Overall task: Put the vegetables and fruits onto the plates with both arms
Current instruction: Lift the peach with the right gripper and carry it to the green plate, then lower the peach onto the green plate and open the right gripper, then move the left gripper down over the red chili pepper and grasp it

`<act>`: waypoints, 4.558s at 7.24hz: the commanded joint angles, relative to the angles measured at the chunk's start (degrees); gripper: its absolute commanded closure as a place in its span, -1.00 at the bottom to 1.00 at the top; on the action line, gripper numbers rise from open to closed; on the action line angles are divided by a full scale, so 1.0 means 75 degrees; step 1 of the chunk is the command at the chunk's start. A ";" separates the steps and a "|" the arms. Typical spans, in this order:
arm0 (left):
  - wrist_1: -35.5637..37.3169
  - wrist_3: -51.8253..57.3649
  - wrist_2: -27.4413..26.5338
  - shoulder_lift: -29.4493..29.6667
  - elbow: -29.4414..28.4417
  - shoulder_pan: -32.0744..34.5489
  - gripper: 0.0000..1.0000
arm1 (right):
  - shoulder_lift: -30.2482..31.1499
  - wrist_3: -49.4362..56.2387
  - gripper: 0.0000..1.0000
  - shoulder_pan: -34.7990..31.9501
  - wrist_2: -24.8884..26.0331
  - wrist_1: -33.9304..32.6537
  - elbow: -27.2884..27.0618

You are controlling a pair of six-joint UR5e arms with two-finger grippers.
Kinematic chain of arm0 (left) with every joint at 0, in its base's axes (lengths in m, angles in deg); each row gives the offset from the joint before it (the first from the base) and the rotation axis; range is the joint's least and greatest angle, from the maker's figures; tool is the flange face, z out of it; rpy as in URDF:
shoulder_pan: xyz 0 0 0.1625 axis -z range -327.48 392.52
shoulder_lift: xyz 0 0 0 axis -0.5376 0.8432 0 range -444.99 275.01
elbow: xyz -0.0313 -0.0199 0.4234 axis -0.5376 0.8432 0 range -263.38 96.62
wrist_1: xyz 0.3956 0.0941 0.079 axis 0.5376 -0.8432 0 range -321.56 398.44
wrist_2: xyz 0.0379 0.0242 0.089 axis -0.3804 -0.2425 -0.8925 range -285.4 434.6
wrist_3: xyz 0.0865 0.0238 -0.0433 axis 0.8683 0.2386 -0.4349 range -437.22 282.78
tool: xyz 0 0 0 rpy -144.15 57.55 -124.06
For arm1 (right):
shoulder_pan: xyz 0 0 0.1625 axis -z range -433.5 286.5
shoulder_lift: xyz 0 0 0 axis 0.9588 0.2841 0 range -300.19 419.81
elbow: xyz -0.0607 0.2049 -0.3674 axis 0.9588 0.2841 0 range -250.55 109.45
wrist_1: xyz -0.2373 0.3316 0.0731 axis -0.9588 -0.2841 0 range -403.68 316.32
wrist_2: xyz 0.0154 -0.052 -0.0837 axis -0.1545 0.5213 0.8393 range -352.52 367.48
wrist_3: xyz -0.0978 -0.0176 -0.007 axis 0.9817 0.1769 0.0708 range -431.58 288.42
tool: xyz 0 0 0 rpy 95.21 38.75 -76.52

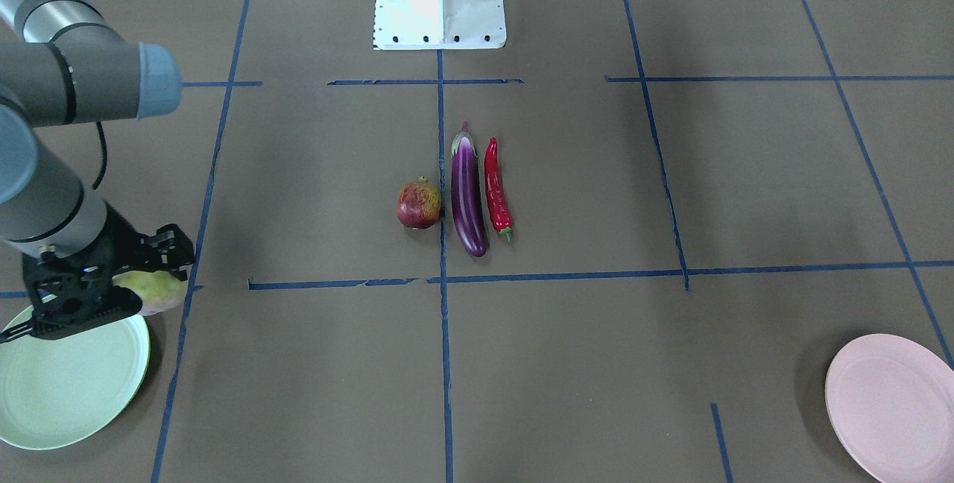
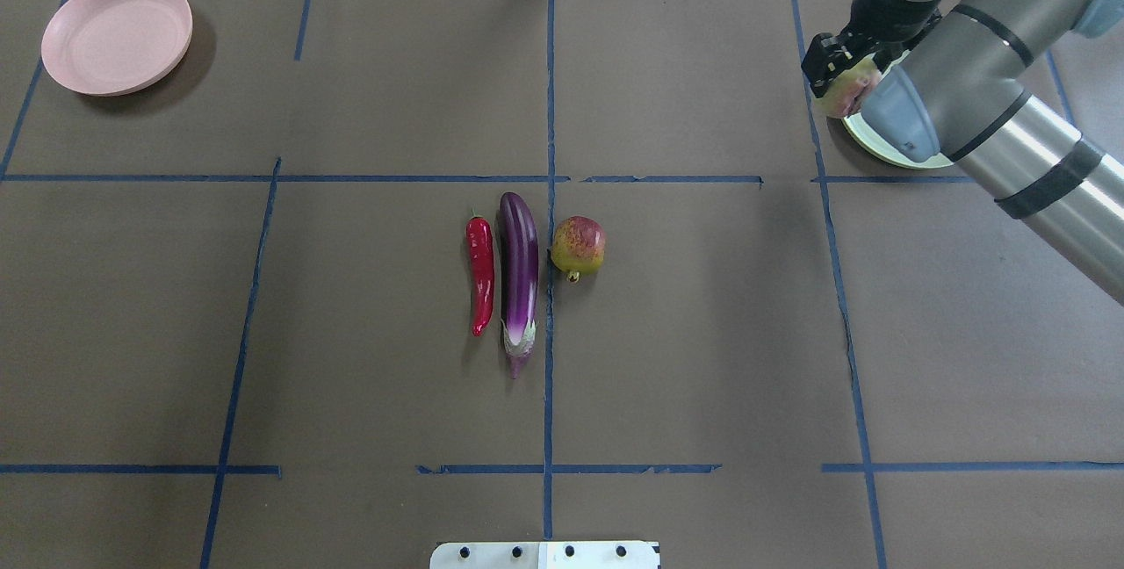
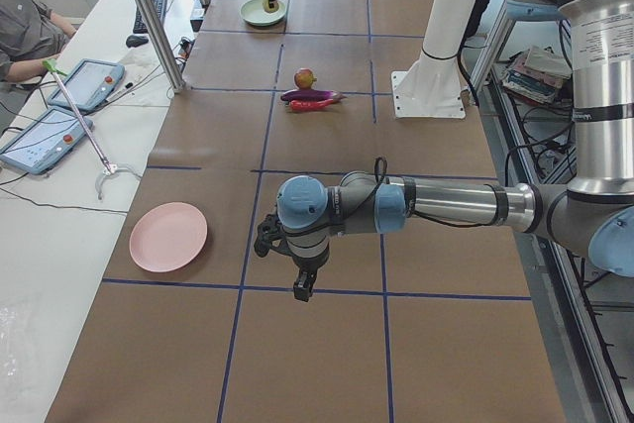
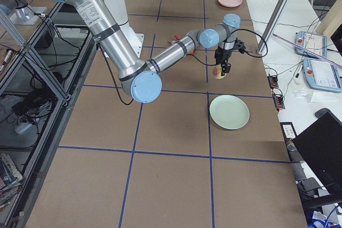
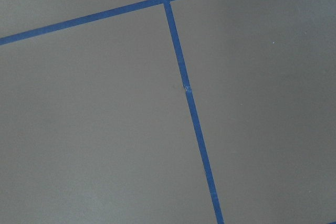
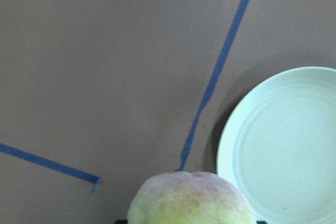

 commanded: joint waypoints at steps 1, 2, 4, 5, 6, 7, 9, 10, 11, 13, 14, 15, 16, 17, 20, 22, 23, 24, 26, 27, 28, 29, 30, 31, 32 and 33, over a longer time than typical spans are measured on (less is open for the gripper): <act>0.0000 0.0009 0.0000 0.0000 0.0000 0.0000 -1.00 | 0.0076 0.0666 0.92 -0.0450 -0.0108 0.2594 0.2277; 0.0000 0.0009 0.0000 0.0000 0.0011 0.0000 -1.00 | 0.0111 0.0712 0.92 -0.0497 -0.0108 0.3122 0.2719; 0.0000 0.0009 0.0012 0.0000 0.0023 0.0000 -1.00 | 0.0460 0.0631 0.55 -0.0533 -0.0375 0.3046 0.2700; 0.0000 0.0020 0.0012 0.0000 0.0023 0.0000 -1.00 | 0.0741 0.0213 -0.12 -0.0545 -0.0424 0.3080 0.2688; 0.0000 0.0021 0.0012 0.0000 0.0035 0.0000 -1.00 | 0.0906 -0.0140 -0.99 -0.0545 -0.0424 0.3161 0.2630; -0.0012 0.0021 0.0012 0.0000 0.0035 0.0000 -1.00 | 0.0919 -0.0120 -1.00 -0.0614 -0.0447 0.3150 0.2595; -0.0453 -0.0049 0.0012 0.0291 0.0047 -0.0070 -1.00 | 0.0931 -0.0015 -1.00 -0.1174 -0.1053 0.3045 0.2525; -0.0968 -0.0050 0.0000 0.0595 -0.0035 -0.0082 -1.00 | 0.0978 0.0009 -1.00 -0.1549 -0.1196 0.3033 0.2431; -0.1646 -0.0073 -0.0035 0.0668 -0.0175 -0.0082 -1.00 | 0.1082 0.0253 -1.00 -0.1843 -0.1372 0.3022 0.2349; -0.1980 -0.1153 0.0012 0.1216 -0.0236 -0.0396 -1.00 | 0.1642 0.0873 -1.00 -0.2277 -0.1654 0.2952 0.2023; -0.2062 -0.2706 0.0012 0.1335 -0.0038 -0.0793 -1.00 | 0.2087 0.1306 -1.00 -0.2523 -0.1655 0.2615 0.1556; -0.2039 -0.3673 0.0116 0.1858 -0.0012 -0.1319 -1.00 | 0.2532 0.1461 -1.00 -0.2804 -0.1655 0.1590 0.0600; -0.2016 -0.4518 0.0396 0.2362 -0.0012 -0.2067 -1.00 | 0.3175 0.1810 -1.00 -0.2969 -0.1562 0.0559 -0.0581; -0.2062 -0.5164 0.0410 0.2785 0.0034 -0.2770 -1.00 | 0.4016 0.2011 -1.00 -0.3040 -0.1538 0.0398 -0.1347; -0.2004 -0.8440 0.0224 0.4495 -0.0023 -0.5148 -1.00 | 0.5243 0.2423 -1.00 -0.3193 -0.1502 0.0479 -0.2233; -0.1992 -1.0458 -0.1256 0.5434 -0.0118 -0.6554 -1.00 | 0.5209 0.2400 -1.00 -0.3193 -0.1490 0.0478 -0.2234; -0.1981 -1.1338 -0.2182 0.5890 -0.0245 -0.7340 -1.00 | 0.5220 0.2400 -1.00 -0.3193 -0.1490 0.0478 -0.2234; -0.1981 -1.1961 -0.2713 0.6498 -0.0780 -0.7812 -1.00 | 0.5220 0.2388 -1.00 -0.3193 -0.1490 0.0478 -0.2234; -0.1981 -1.2214 -0.3910 0.6809 -0.1254 -0.8669 -1.00 | 0.5209 0.2353 -1.00 -0.3193 -0.1502 0.0478 -0.2234; -0.1981 -1.2214 -0.3972 0.6658 -0.1382 -0.8672 -0.82 | 0.5220 0.2353 -1.00 -0.3193 -0.1514 0.0478 -0.2245; -0.1992 -1.2202 -0.4007 0.6657 -0.1615 -0.8672 -0.70 | 0.5220 0.2353 -1.00 -0.3193 -0.1514 0.0478 -0.2245; -0.1992 -1.2202 -0.4147 0.6657 -0.1664 -0.8649 -0.53 | 0.5220 0.2353 -1.00 -0.3182 -0.1514 0.0478 -0.2245; -0.1992 -1.2202 -0.4148 0.6657 -0.1676 -0.8614 -0.38 | 0.5220 0.2353 -1.00 -0.3193 -0.1514 0.0478 -0.2245; -0.1992 -1.2214 -0.4148 0.6657 -0.1688 -0.8613 -0.18 | 0.5220 0.2365 -1.00 -0.3193 -0.1514 0.0490 -0.2245; -0.1992 -1.2214 -0.4148 0.6657 -0.1781 -0.8613 -0.02 | 0.5220 0.2388 -1.00 -0.3193 -0.1514 0.0490 -0.2245; -0.2039 -1.2225 -0.4137 0.6657 -0.1909 -0.8613 0.01 | 0.5232 0.2388 -1.00 -0.3193 -0.1514 0.0490 -0.2245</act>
